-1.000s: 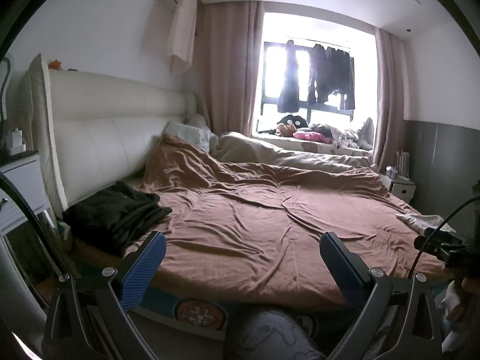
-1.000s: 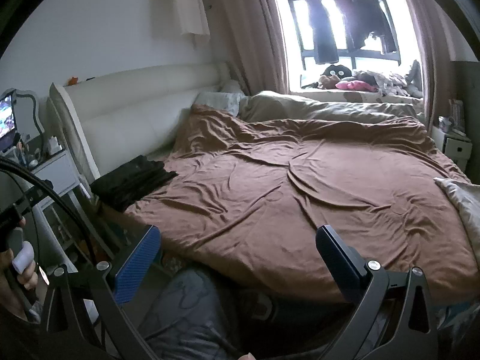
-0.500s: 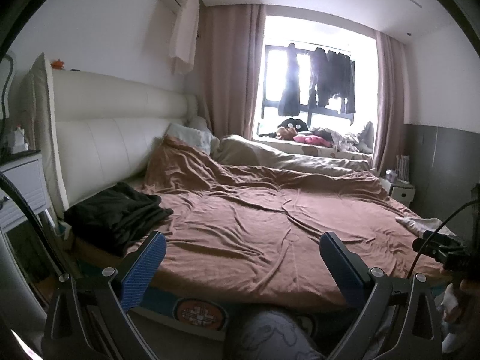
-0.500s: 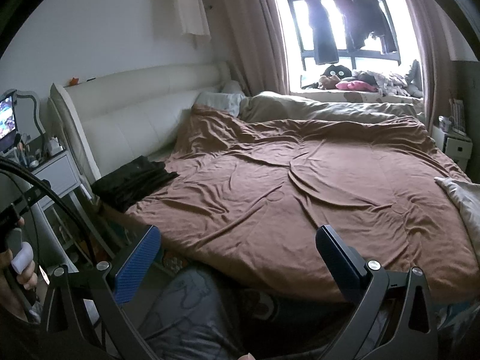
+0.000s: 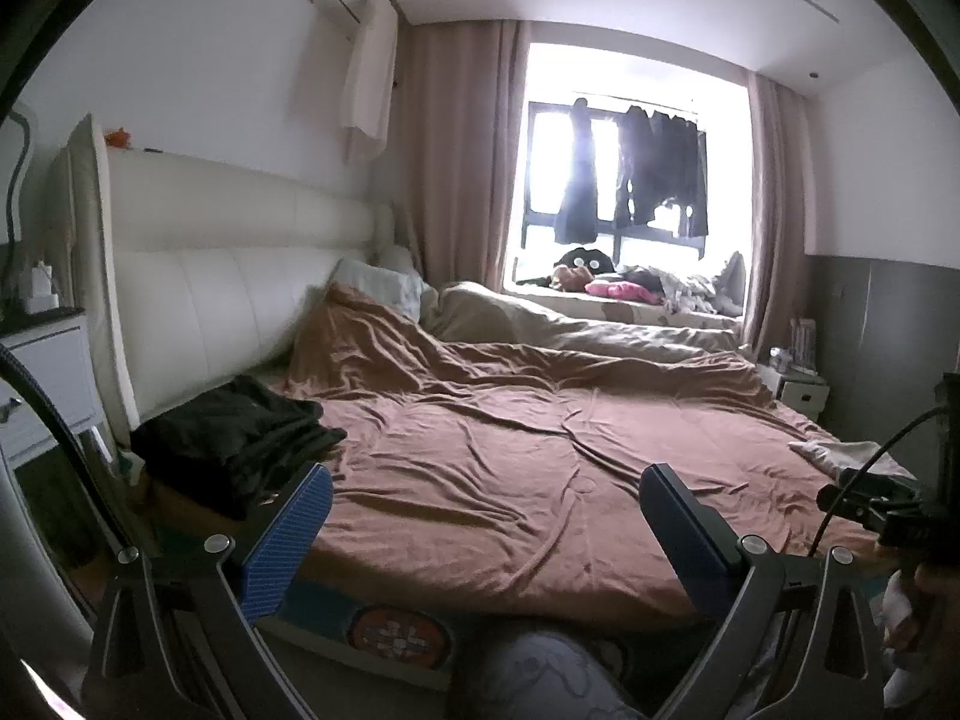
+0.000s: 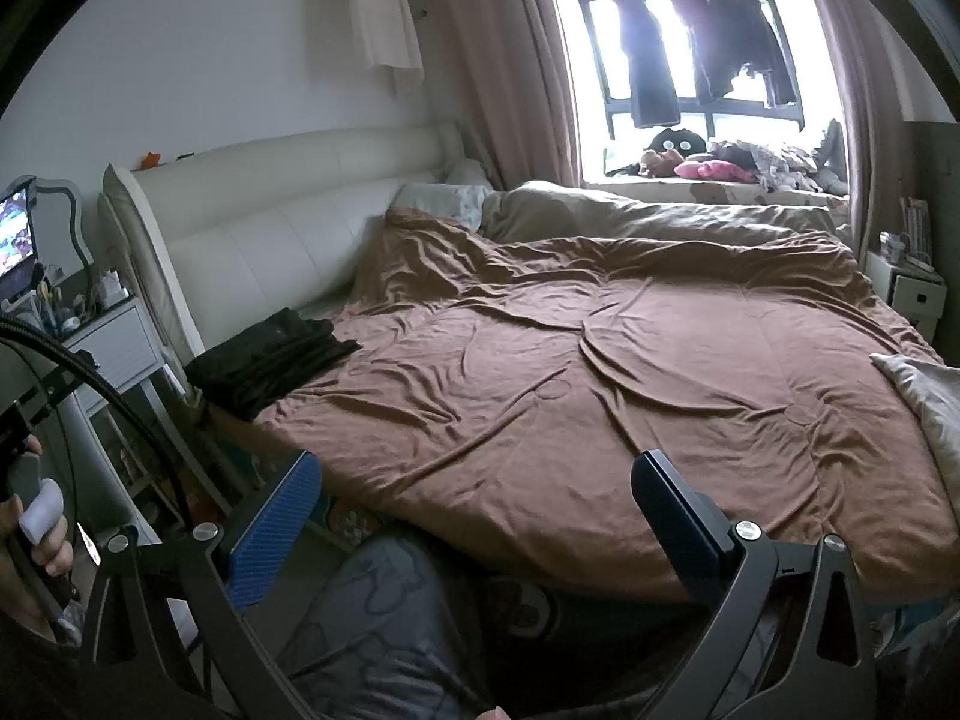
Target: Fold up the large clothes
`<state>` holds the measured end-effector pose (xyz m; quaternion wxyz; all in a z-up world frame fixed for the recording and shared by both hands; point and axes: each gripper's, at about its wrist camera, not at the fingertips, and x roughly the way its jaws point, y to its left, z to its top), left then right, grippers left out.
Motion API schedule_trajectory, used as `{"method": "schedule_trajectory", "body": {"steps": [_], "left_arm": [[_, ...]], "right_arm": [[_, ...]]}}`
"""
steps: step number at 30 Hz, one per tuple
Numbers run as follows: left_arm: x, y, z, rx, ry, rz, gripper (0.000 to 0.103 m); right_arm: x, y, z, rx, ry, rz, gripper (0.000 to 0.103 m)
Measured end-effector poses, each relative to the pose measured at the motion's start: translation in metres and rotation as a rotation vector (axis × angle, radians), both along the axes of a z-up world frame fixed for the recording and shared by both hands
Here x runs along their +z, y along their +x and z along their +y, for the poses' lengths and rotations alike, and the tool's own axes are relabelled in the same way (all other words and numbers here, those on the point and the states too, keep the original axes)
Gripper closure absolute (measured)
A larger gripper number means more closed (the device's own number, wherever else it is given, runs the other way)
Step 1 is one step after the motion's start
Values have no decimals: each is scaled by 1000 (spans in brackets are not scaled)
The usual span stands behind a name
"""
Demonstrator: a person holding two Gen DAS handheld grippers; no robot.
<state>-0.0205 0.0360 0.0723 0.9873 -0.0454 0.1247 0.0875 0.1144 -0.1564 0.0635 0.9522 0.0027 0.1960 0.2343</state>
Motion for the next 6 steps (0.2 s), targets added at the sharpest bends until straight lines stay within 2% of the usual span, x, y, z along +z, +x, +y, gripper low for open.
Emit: {"method": "schedule_trajectory", "body": {"steps": [6], "left_arm": [[4, -2, -4, 27, 22, -28, 1]], "right_arm": [[-3, 4, -1, -9, 11, 5, 0]]}}
